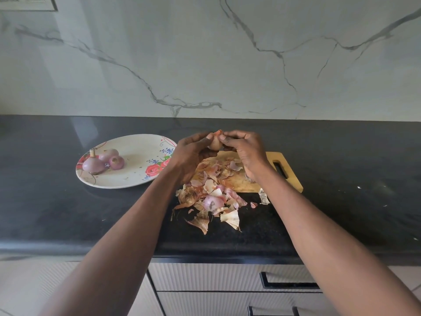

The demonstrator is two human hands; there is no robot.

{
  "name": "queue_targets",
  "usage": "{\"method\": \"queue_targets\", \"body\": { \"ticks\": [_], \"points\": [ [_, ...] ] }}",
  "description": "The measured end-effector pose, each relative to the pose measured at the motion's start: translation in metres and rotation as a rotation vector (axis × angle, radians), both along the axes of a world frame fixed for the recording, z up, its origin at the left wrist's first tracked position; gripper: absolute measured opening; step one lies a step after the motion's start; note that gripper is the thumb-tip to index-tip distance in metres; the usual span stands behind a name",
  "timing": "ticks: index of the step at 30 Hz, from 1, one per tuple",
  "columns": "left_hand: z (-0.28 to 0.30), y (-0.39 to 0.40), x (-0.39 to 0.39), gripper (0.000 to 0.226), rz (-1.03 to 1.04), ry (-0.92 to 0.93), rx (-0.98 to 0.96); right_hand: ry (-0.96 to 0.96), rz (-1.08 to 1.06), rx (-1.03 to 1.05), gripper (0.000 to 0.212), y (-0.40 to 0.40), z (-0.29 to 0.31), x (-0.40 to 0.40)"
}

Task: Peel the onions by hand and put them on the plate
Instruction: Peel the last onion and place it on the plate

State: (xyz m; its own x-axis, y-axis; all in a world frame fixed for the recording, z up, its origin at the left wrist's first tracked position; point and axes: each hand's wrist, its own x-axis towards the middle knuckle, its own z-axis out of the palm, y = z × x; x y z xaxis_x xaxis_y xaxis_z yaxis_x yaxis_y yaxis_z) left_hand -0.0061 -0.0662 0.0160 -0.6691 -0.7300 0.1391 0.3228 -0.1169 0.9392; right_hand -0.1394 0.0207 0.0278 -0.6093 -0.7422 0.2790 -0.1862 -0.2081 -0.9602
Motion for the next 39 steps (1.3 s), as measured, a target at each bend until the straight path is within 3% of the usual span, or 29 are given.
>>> {"method": "queue_targets", "body": {
  "ticks": [9,24,30,39],
  "points": [
    [0.0018,0.0032,0.0004,0.016,0.031,-0.004,0.036,0.045,-0.038,-0.024,0.009,0.0014,0.0003,0.0049],
    [0.0071,0.0033,0.0002,0.024,0.055,0.002,0.18,0.331,-0.165,0.051,0.008,-0.0033,-0.0034,0.0081],
    [0.0094,0.0056,0.003,0.023,0.01,0.017,0.239,0.312,-0.133,0.033,0.021,-0.003,-0.0044,0.0092],
    [0.0092,0.0014,0.0045,0.027,0.104,0.041,0.27,0.215,-0.14,0.105,0.018,0.0001,-0.0003,0.007]
  ]
}}
